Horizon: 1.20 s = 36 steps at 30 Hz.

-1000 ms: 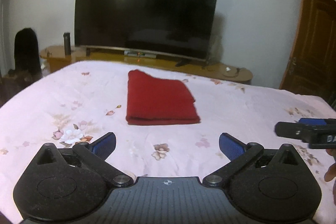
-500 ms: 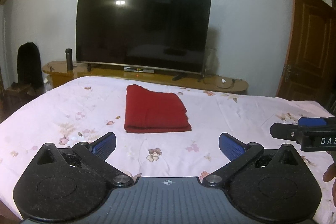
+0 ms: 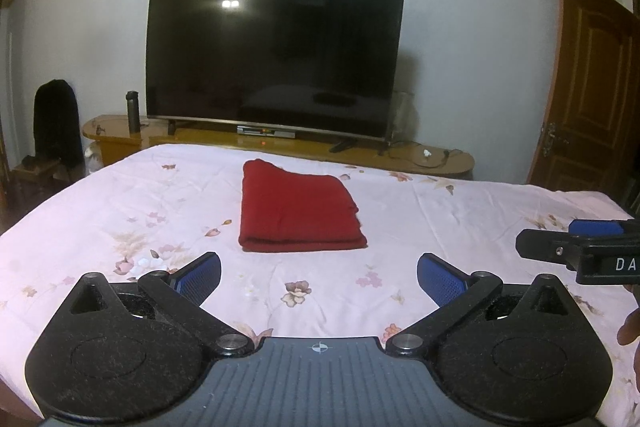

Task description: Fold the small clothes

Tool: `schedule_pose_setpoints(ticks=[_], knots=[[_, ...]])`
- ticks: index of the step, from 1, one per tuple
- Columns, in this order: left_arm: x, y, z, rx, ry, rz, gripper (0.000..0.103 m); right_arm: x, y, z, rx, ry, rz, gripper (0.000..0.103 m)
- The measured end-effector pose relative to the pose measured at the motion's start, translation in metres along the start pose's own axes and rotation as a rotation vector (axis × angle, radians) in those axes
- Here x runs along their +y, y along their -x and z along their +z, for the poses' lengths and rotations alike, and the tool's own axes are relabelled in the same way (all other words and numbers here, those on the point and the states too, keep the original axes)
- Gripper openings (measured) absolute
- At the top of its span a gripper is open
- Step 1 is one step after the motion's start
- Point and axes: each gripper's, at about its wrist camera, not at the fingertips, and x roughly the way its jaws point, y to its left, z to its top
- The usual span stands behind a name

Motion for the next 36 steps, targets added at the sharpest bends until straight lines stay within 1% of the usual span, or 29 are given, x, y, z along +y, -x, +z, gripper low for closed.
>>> schedule_pose_setpoints(ticks=[11,36], knots=[[-0.0055,-0.0063,0.0024,0.005,-0.007,-0.007,0.103,-0.0006,-0.0041,0.0006,0.004,-0.007,-0.011,0.102],[0.0006,-0.0019,0.0023,0.004,-0.005,-0.003,0.103,0.0048,-0.0058,0.0025,0.0,-0.001,-0.005,0.102]])
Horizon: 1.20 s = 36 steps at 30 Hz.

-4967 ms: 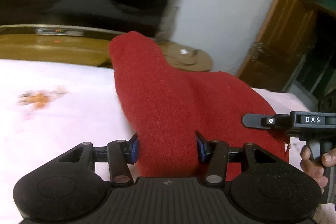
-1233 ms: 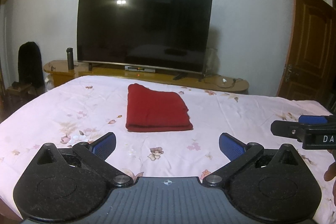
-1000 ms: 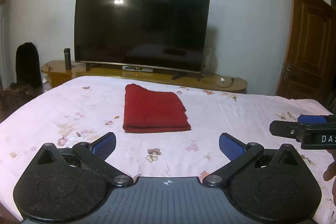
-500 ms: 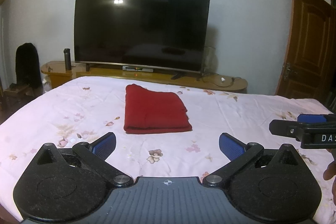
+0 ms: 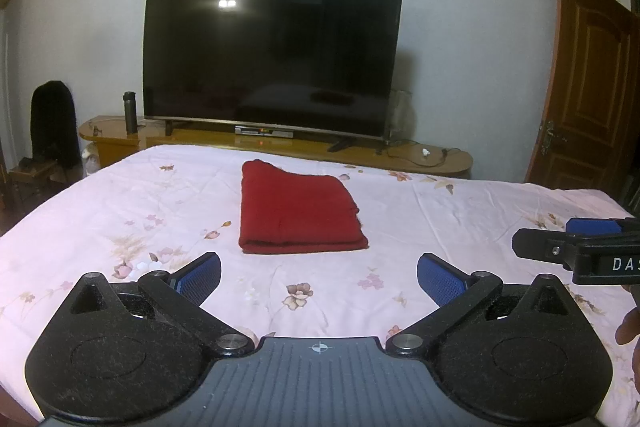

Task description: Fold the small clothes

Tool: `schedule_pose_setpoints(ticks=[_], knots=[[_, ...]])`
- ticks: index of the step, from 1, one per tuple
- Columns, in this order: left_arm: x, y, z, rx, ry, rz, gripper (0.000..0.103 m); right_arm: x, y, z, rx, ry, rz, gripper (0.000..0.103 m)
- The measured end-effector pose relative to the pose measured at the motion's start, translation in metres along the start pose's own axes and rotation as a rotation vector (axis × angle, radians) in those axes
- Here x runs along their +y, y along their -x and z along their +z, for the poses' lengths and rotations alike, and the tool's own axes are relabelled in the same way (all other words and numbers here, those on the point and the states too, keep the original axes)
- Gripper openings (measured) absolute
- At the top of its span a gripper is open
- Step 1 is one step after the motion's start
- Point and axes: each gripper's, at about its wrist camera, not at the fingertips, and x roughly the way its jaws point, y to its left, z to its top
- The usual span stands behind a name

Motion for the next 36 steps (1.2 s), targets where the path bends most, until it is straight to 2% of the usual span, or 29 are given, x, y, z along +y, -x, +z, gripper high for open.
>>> schedule_pose_setpoints(ticks=[36], knots=[[-0.0051,0.003,-0.0002,-0.013,-0.01,0.005,0.103,-0.0008,-0.0005,-0.0037,0.006,-0.02,0.014,0.102]])
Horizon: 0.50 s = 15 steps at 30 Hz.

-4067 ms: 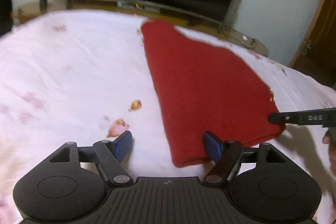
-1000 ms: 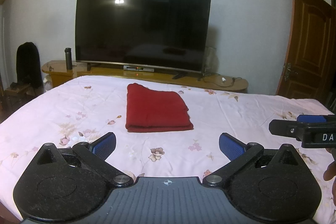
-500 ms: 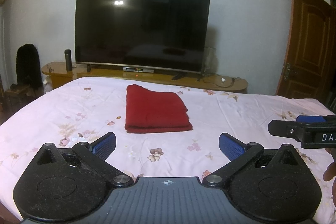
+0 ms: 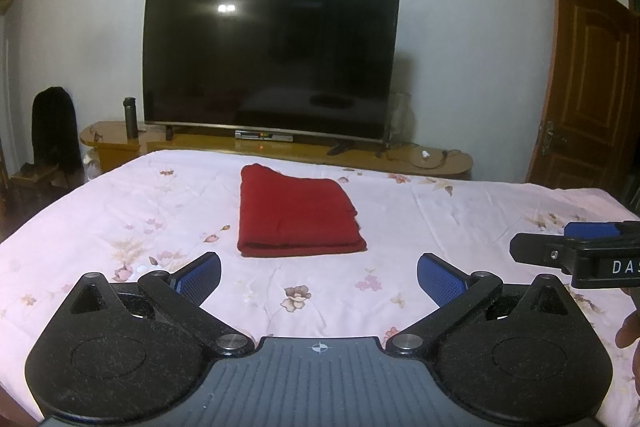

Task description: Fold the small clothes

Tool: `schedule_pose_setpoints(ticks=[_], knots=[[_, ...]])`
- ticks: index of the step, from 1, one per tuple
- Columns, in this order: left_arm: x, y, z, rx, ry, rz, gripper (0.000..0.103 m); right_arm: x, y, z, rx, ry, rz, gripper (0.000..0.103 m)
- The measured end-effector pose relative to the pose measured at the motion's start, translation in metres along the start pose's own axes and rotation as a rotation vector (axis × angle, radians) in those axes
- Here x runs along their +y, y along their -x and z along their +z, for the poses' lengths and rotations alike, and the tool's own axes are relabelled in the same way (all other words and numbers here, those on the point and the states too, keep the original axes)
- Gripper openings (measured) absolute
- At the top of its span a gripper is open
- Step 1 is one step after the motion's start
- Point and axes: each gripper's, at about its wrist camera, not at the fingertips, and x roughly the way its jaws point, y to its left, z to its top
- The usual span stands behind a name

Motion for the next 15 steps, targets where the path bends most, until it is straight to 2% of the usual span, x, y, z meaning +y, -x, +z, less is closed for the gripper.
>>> schedule_pose_setpoints(ticks=[4,11,15], knots=[[0.0004,-0.0001,0.0005,-0.003,0.001,0.001,0.103,-0.0002,0.0001,-0.0001,-0.001,0.0,0.0,0.102],[0.0016,0.0084,0.0016,-0.079,-0.025,0.057,0.103,0.0004,0.0001,0.0012,-0.005,0.007,-0.001,0.102],[-0.0005,0.0079,0.0018,-0.068,-0.02,0.055,0.103,0.0022,-0.0006,0.0021,-0.004,0.01,0.004,0.102]])
